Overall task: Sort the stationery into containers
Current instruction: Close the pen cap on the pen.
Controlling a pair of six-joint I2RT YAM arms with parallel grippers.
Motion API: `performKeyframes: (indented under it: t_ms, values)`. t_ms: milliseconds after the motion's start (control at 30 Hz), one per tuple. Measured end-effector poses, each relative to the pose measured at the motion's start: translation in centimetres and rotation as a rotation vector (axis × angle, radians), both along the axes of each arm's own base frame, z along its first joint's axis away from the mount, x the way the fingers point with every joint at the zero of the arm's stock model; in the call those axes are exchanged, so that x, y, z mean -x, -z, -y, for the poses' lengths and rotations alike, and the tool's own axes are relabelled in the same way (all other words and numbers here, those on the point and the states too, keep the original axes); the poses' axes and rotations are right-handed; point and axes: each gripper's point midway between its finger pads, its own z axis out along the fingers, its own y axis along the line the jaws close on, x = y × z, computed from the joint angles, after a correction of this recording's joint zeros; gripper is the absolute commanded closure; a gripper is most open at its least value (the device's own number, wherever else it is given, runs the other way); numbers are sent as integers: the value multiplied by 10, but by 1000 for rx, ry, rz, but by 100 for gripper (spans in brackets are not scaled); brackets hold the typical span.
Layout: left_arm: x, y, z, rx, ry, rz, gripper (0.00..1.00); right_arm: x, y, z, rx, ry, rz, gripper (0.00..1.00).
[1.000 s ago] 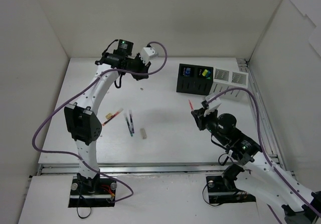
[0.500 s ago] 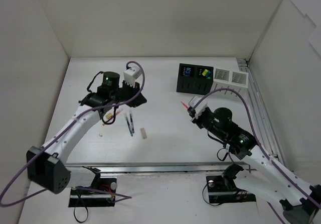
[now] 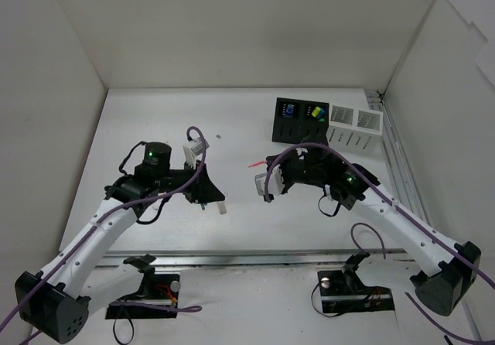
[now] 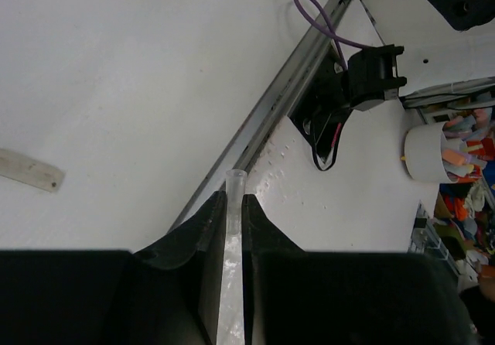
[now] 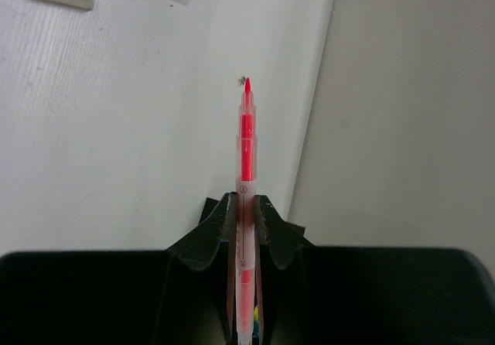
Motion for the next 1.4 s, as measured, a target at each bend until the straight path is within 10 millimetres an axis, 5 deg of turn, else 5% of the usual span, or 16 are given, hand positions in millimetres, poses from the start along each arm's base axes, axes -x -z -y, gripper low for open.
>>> performKeyframes:
  t_ms: [267, 700, 1400]
  values:
    - [2, 22, 7, -27, 66, -124, 100, 5, 30, -8, 193, -211, 83, 100]
    - [-36, 28, 30, -34, 97, -195, 100, 1, 59, -25, 260, -332, 67, 100]
    - [-37, 37, 31, -46, 108, -215, 100, 5, 51, -40, 230, -381, 74, 100]
